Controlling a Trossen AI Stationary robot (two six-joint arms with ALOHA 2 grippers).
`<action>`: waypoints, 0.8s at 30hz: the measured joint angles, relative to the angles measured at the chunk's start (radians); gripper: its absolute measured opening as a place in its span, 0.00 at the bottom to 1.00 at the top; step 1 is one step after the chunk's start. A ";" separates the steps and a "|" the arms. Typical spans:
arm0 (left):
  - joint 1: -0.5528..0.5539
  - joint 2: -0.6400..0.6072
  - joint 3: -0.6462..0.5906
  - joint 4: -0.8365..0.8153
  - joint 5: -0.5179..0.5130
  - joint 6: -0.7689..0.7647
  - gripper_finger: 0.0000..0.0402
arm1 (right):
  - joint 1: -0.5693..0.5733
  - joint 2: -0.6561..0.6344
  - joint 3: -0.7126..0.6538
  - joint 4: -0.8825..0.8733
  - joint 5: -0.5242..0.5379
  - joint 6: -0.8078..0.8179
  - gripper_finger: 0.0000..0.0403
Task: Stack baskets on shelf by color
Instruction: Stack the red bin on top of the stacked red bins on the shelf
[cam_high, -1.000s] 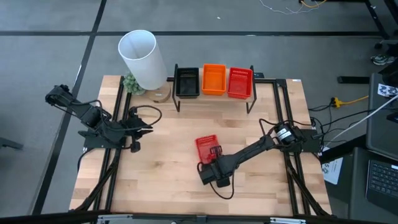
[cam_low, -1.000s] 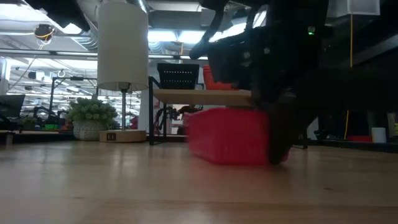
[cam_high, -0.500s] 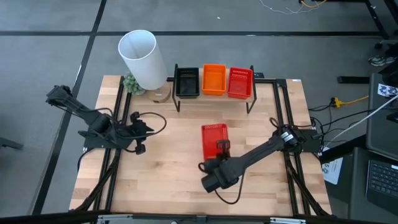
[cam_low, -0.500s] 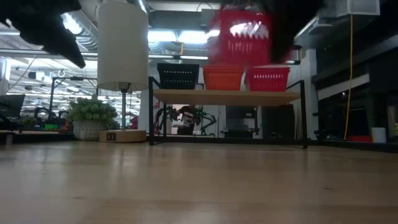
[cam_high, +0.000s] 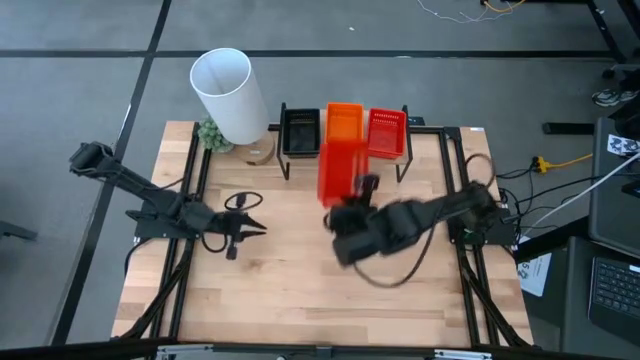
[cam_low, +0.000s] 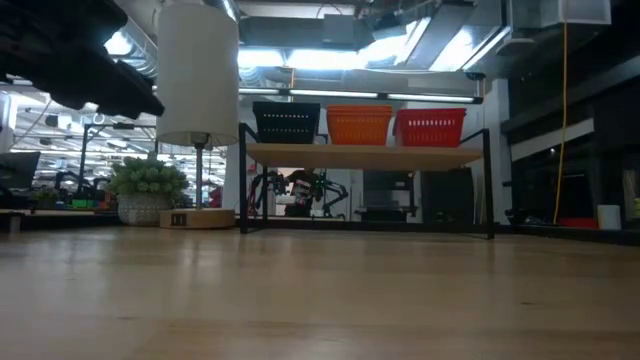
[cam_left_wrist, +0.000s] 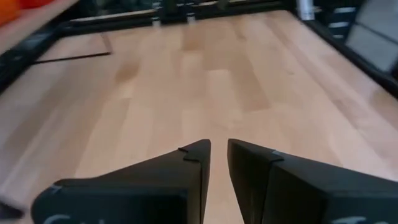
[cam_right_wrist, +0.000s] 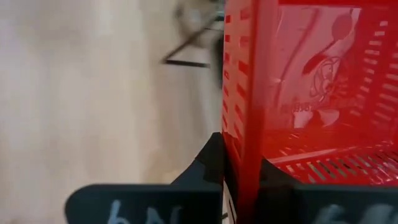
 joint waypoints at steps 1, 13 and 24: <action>0.032 0.000 -0.006 0.015 0.060 0.017 0.12 | -0.018 -0.024 0.000 0.000 0.009 -0.010 0.00; 0.339 0.000 -0.050 -0.030 0.446 0.022 0.12 | -0.353 -0.168 -0.057 0.001 -0.270 -0.261 0.00; 0.322 -0.127 -0.060 -0.172 0.430 0.010 0.12 | -0.620 -0.447 -0.442 0.036 -0.512 -0.304 0.00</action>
